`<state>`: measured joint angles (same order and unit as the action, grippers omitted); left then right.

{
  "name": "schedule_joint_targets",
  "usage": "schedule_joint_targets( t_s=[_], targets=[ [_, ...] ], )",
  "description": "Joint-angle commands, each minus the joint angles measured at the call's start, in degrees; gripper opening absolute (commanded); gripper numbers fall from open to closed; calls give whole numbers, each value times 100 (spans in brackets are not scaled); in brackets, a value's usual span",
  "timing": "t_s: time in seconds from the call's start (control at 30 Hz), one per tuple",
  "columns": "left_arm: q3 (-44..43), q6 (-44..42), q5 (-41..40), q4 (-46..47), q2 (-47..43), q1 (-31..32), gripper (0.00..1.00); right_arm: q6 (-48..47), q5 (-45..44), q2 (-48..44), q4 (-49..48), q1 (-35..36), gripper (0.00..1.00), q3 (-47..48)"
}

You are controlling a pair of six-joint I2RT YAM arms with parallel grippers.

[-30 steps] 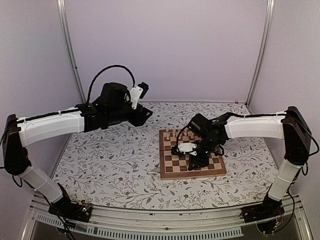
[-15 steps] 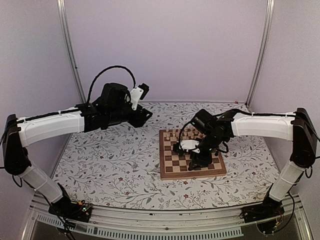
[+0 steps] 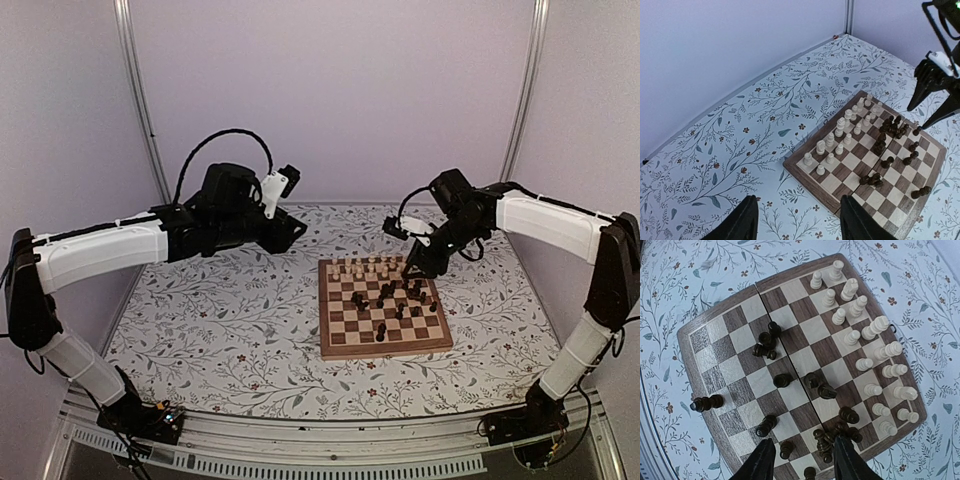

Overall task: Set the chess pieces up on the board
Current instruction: Move the chess piece to the chessboard.

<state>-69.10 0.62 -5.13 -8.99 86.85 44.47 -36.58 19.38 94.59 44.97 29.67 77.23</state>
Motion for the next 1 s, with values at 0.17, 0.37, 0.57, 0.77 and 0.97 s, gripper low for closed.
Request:
schedule_joint_targets(
  t_s=[0.17,0.37,0.57,0.77,0.97],
  targets=[
    [-157,-54,48,-117,-50,86,58,195,223,631,55,78,50,-219],
    [-191,-54,115,-162,13,88,58,206,202,792,44,85,51,-296],
    [-209,-54,152,-183,68,93,58,195,311,917,107,147,52,-297],
    [-235,-54,187,-208,112,93,58,186,313,986,124,245,52,-329],
    [-249,-161,199,-233,143,89,58,217,339,961,126,242,52,-236]
  ],
)
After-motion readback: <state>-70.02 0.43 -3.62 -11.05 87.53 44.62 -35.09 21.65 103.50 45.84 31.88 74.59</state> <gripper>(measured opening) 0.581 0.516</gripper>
